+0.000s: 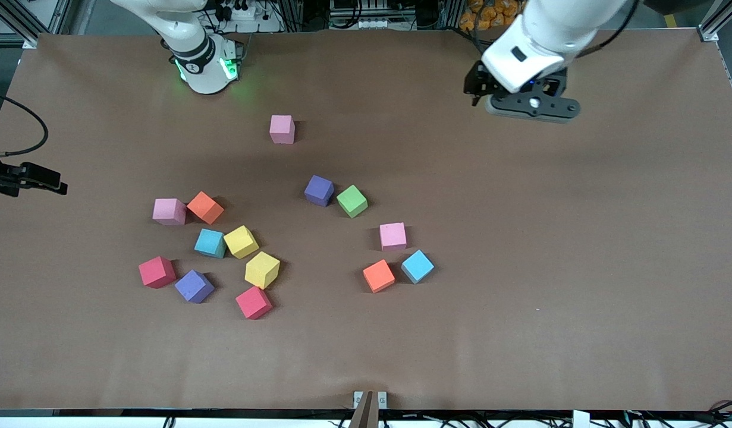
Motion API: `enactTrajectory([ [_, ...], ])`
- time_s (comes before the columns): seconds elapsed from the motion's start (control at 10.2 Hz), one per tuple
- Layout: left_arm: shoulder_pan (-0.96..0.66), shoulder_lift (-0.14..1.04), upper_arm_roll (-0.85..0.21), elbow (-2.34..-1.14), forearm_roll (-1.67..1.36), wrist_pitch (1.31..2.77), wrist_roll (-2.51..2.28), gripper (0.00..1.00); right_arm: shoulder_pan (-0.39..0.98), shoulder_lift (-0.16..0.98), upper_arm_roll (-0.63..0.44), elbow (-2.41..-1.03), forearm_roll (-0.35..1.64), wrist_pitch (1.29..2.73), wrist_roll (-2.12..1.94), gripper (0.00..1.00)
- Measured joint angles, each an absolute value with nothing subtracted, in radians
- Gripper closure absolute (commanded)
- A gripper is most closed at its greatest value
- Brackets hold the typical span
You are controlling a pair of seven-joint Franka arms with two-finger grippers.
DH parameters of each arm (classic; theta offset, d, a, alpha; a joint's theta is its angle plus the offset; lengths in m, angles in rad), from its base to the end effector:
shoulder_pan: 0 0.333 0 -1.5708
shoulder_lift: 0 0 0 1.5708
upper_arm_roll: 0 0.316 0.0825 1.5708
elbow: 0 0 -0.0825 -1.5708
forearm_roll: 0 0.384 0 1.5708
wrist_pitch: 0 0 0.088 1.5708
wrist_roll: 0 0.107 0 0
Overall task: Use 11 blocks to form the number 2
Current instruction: 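Reach the left gripper down and grasp the lone pink cube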
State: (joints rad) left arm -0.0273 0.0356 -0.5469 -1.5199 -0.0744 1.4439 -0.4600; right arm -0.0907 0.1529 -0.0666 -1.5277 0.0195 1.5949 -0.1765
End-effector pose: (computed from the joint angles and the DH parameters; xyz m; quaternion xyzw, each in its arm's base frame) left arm 0.4604 -0.3017 0.6214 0.9957 -0.0600 -0.0691 0.0140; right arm 0.5922 -0.0891 0.5587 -0.9990 -0.0091 0.0413 0.0117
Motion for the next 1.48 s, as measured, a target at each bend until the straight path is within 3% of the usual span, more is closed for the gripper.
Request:
enactTrajectory([
  [0.39, -0.085, 0.106, -0.621, -1.52, -0.074, 1.583, -0.736, 0.0, -0.108, 0.152, -0.067, -1.527, 0.02, 1.581, -0.175, 0.0],
  [1.08, -0.45, 0.295, -0.625, -1.514, 0.041, 1.785, -1.198, 0.0, -0.201, 0.191, -0.07, -1.561, 0.018, 1.596, -0.173, 0.0],
  [1.48, -0.658, 0.491, -0.593, -1.505, 0.235, 2.096, -1.307, 0.0, -0.212, 0.22, -0.062, -1.652, 0.021, 1.65, -0.188, 0.0],
])
